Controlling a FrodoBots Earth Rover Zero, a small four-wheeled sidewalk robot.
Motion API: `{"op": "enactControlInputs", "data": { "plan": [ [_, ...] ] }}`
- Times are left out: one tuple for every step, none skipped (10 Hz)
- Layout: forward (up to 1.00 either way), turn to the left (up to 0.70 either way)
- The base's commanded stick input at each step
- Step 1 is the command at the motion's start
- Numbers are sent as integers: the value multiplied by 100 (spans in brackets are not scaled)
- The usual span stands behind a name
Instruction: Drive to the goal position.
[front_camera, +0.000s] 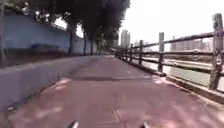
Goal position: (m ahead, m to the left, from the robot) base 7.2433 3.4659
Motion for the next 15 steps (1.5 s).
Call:
{"op": "enactControlInputs", "data": {
  "plan": [
    [70,0],
    [70,0],
    [70,0],
    [70,0],
    [70,0],
    [70,0],
    [70,0],
    [70,0],
    [70,0],
    [70,0],
    [70,0],
    [70,0],
    [70,0],
    [70,0],
    [70,0]
  ]
}}
